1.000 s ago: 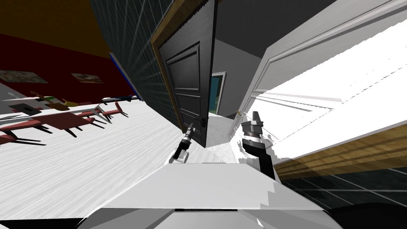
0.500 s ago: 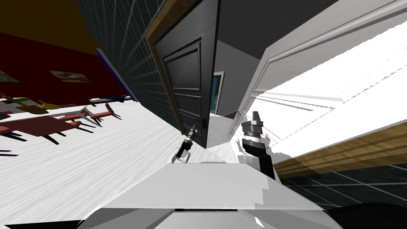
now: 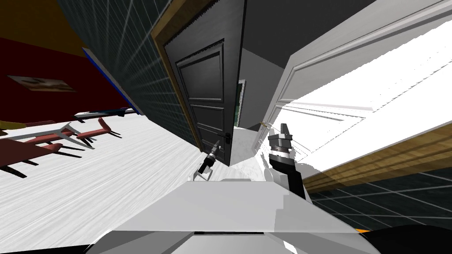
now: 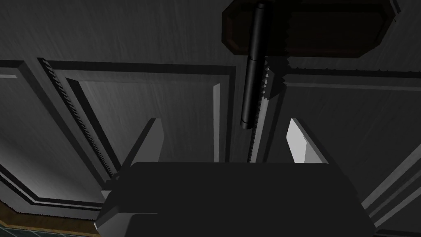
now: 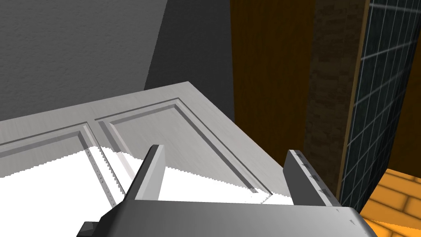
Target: Push the door open
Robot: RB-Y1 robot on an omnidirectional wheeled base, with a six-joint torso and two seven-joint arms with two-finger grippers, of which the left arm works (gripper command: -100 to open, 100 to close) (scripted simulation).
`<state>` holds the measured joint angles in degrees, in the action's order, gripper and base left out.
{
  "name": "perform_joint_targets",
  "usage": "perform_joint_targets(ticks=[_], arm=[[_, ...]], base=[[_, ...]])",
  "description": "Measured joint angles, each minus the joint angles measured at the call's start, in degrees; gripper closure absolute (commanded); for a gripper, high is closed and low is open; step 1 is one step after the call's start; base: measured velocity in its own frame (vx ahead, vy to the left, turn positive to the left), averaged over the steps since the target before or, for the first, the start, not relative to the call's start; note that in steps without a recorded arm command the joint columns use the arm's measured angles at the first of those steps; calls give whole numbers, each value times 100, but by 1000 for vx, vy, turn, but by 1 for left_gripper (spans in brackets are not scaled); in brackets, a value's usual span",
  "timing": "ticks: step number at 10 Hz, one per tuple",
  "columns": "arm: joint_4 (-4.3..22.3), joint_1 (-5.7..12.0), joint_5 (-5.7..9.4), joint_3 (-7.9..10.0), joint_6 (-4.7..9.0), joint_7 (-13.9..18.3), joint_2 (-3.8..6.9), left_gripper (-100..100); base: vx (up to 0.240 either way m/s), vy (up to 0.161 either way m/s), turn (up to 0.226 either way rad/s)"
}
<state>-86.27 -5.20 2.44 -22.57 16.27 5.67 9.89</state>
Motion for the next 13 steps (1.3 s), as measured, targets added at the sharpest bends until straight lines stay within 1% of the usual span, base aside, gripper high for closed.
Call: perform_joint_targets(ticks=[1,2,3,4,7,11,12,13], arm=[[142,80,-4,-64,-35,29,33,-100],[331,151,-20,-123,-18,39,24,-100],[419,173,-40,-190,-38,37,22,-100],[425,175,-42,-197,-48,36,24,-100],[536,244,-37,-144,-28,31,-26,-100],[748,363,-34,-47,20,10,-141,-100],[788,388,-32,-27,26,7,-160,-100],[786,389,-32,-31,33,8,-164,100]], base=[[104,181,-112],[99,146,-127],[43,62,-29],[119,-17,-31],[165,-75,-35],[200,-80,-34],[89,-31,9],[-21,5,0]])
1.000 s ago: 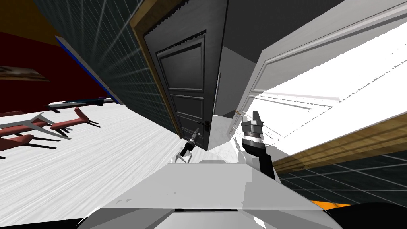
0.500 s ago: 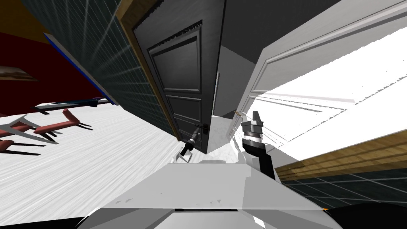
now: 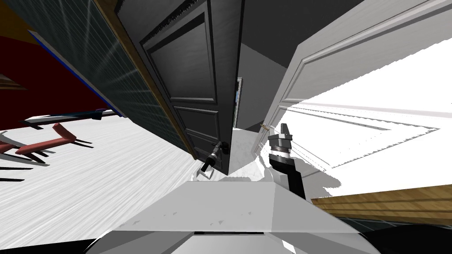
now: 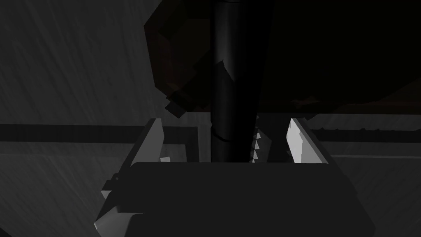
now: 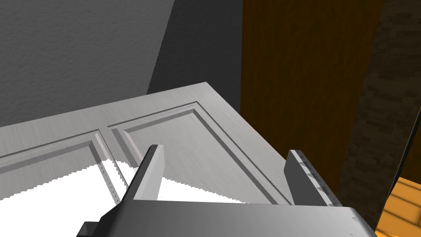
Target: Push the door open
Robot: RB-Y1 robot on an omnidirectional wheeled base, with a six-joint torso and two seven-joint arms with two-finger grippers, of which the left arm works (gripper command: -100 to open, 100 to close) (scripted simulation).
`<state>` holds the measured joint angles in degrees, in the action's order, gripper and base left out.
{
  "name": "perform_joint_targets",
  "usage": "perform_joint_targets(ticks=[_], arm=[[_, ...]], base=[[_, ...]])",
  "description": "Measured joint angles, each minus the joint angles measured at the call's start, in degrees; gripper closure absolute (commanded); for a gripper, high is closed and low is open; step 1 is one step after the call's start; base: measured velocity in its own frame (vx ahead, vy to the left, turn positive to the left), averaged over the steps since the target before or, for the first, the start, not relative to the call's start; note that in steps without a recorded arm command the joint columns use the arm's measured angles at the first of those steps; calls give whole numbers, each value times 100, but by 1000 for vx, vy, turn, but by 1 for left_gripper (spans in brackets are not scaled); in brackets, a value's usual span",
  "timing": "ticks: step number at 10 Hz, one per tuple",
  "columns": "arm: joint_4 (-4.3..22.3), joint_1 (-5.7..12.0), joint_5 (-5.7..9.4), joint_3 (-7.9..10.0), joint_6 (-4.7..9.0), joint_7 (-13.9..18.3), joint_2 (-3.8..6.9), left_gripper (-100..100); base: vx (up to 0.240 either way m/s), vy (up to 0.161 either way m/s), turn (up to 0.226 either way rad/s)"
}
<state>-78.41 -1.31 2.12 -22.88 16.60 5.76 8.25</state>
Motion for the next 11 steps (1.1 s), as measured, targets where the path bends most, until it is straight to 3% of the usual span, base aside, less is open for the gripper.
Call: perform_joint_targets(ticks=[6,8,11], arm=[[15,-8,-3,3,-22,-5,10,100],[56,-32,-3,52,-67,-28,-6,100],[194,44,5,203,-24,-62,-65,100]], base=[[-1,-2,4],[129,-87,48],[153,-125,46]])
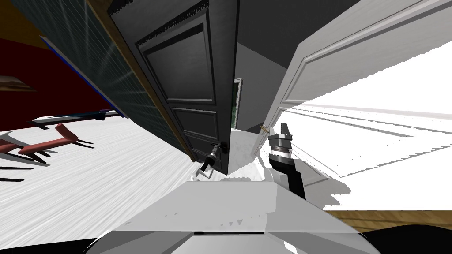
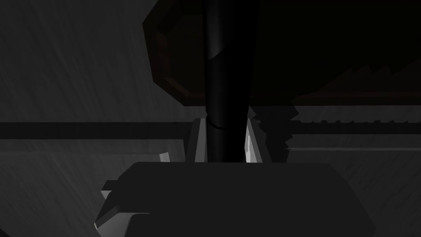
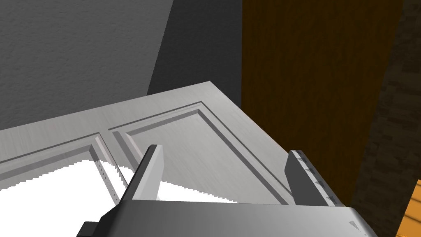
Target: Push the door open
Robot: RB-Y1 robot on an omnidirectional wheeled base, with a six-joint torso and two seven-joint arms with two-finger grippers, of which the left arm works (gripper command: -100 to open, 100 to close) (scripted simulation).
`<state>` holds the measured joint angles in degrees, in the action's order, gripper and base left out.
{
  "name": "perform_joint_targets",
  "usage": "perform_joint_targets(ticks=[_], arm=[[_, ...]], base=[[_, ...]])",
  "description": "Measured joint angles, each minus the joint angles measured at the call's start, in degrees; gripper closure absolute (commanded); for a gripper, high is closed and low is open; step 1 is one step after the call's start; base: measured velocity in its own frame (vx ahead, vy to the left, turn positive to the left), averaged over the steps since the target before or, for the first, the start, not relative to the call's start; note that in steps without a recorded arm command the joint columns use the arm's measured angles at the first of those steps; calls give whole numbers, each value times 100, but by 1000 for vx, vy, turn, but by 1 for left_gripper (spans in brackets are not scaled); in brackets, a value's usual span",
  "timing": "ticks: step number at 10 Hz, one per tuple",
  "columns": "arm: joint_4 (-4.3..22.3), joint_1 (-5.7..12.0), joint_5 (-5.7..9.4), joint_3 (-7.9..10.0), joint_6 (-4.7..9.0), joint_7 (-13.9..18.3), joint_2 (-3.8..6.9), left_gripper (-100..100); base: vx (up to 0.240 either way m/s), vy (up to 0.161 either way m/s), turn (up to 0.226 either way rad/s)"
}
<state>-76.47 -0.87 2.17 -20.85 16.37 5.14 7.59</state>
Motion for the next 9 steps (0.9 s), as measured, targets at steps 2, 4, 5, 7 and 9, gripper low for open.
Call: perform_joint_targets(ticks=[2,4,5,7,9], arm=[[-35,14,13,123,-34,-22,-5,100],[-17,60,17,255,-79,-58,-50,100],[13,84,24,312,-66,-66,-53,100],[192,149,16,458,6,-127,-150,100],[185,135,37,583,-18,-140,-114,100]], base=[[149,-128,65],[111,-103,35],[86,-98,52],[117,-112,86],[104,-131,64]])
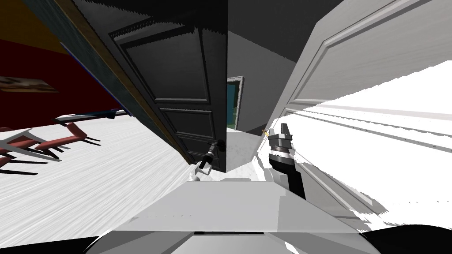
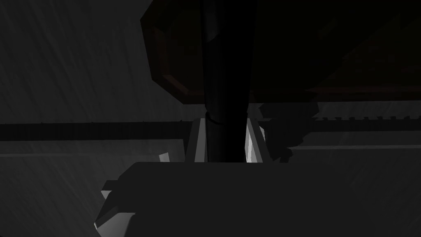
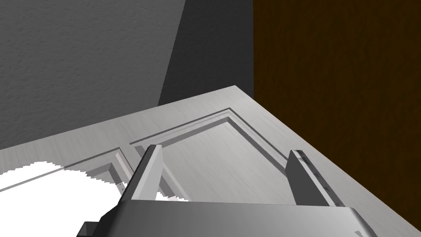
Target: Push the door open
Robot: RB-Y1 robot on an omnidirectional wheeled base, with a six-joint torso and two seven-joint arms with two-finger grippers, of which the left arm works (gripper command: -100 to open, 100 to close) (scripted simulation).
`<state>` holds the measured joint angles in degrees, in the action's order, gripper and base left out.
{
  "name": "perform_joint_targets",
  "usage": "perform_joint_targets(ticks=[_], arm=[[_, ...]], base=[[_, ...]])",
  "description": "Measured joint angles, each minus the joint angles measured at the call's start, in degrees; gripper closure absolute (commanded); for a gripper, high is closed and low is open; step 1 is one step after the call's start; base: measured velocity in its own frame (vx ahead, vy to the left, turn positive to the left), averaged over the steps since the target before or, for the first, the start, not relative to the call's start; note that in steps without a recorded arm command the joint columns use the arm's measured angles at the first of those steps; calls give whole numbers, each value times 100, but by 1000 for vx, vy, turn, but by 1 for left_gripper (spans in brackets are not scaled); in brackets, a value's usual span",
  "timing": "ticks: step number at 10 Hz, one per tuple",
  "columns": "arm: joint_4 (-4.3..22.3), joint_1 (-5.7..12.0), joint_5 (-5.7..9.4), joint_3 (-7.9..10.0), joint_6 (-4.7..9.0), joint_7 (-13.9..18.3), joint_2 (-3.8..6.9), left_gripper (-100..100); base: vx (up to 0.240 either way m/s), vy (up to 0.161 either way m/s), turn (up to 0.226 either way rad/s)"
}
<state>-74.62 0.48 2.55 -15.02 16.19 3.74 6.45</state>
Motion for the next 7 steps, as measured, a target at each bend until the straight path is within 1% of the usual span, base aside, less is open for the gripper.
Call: perform_joint_targets(ticks=[1,5,7], arm=[[9,27,4,73,-39,-8,-20,100],[199,160,14,337,16,-82,-103,100],[166,164,21,457,-43,-111,-123,100]], base=[[103,-103,50],[90,-96,53],[87,-110,56]])
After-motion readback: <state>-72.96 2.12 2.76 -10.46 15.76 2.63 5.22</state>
